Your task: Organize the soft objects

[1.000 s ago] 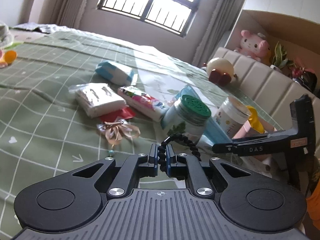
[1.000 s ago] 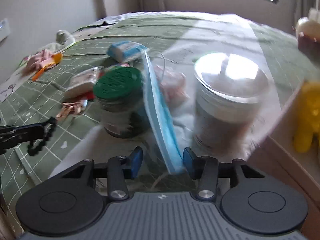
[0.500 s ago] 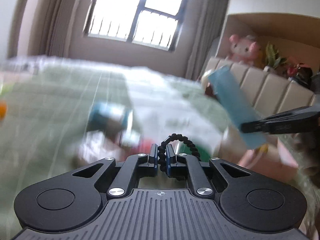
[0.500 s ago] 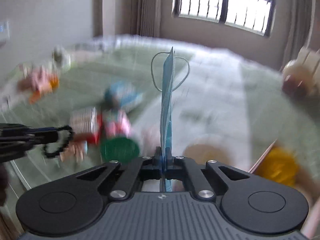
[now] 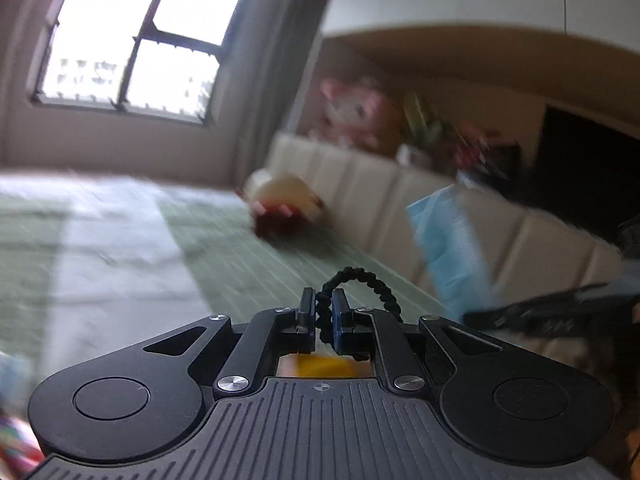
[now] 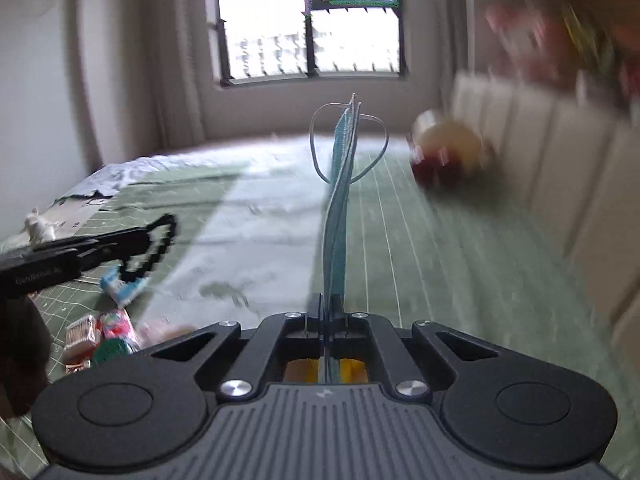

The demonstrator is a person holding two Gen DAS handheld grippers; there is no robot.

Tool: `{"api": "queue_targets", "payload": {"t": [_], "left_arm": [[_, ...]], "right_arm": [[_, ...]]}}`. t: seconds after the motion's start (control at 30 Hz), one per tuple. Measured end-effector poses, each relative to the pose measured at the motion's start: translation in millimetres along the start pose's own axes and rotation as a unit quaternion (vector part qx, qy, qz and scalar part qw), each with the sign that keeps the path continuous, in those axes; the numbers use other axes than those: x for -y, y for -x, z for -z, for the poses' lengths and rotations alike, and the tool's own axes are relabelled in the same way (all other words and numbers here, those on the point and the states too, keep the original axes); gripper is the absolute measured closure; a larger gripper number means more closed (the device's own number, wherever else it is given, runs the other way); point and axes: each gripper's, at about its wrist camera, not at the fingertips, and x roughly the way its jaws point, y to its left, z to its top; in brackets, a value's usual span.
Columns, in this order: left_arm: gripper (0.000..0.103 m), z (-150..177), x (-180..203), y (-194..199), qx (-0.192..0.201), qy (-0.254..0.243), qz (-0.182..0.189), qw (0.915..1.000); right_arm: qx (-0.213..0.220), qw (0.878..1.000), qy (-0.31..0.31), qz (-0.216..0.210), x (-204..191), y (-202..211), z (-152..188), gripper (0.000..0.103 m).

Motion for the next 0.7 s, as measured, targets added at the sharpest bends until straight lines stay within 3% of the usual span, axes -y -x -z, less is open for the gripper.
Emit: {"api": "queue_targets", "payload": {"t": [0.07,0.13,0.17,0.23,0.37,0.4,0.53,0.7], "left_arm": [[0.091,19,10,-33,-0.027,0.03,0.016,0.999],[0.092,37,13,-63,-0.08,0.062,0.017,0.9947],[0.092,46,14,-79,-0.119,0.064,0.006,0.9908],[0.09,60,19,-94,-0.146,0.041,-0.013,0.9884],[0.089,70,32,-104,-0.163,-0.035,-0.059,0.9843],[0.089,72,30,-106,-0.167,-0.039,-0.06,0.9834],[0.089,74,32,-98,-0.174,-0.049,-0.089,0.9795],[0.089,74,31,-76,-0.176,-0.069,-0.121,0.9744]], "right_arm": [[-0.035,0.999,-0.03,-0.012,16,-24,21,0.101],[-0.083,0.995,-0.041,-0.025,27,-52,45,0.099],[-0.107,0.993,-0.04,-0.029,28,-66,56,0.099],[-0.139,0.989,-0.033,-0.021,28,-86,73,0.097],[-0.125,0.992,-0.019,-0.023,27,-80,85,0.079],[-0.12,0.992,-0.021,-0.025,28,-77,86,0.075],[-0.106,0.994,-0.008,-0.006,17,-69,84,0.073],[-0.065,0.997,0.008,0.032,-1,-49,78,0.048]]}}
